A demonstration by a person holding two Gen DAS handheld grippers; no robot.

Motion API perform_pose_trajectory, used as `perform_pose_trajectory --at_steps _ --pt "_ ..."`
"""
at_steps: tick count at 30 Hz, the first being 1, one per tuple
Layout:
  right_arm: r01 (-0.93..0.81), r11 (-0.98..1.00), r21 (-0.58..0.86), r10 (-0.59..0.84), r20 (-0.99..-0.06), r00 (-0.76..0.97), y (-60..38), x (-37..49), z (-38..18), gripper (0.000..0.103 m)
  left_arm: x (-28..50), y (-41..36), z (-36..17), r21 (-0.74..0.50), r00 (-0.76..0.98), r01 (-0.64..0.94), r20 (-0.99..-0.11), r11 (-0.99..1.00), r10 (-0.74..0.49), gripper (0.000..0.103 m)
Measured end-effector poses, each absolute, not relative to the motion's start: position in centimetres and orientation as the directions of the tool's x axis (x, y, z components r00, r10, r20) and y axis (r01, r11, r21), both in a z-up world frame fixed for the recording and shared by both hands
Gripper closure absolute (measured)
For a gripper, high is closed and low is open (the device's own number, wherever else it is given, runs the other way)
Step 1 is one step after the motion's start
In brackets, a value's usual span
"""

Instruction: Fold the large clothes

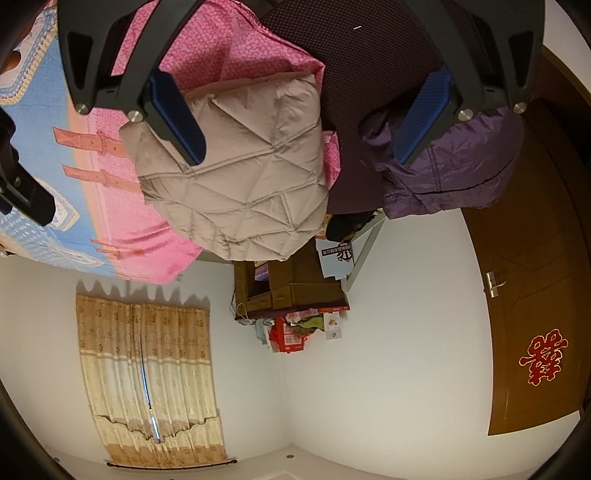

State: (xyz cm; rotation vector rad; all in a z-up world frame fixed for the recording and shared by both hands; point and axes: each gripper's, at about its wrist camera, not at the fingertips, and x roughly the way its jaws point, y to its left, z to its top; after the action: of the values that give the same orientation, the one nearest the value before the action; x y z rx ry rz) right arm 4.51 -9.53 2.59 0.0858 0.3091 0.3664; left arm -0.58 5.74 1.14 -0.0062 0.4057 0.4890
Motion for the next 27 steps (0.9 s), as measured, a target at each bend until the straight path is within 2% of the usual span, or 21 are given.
perform_pose_trajectory --at_steps 27 --pt "-0.349 0.925 0.151 0.378 -0.290 0.879 -9.36 4.68 2.44 0.006 -0.45 6.01 1.01 0.086 0.800 -0.459 -0.393 0.884 0.454 0.000"
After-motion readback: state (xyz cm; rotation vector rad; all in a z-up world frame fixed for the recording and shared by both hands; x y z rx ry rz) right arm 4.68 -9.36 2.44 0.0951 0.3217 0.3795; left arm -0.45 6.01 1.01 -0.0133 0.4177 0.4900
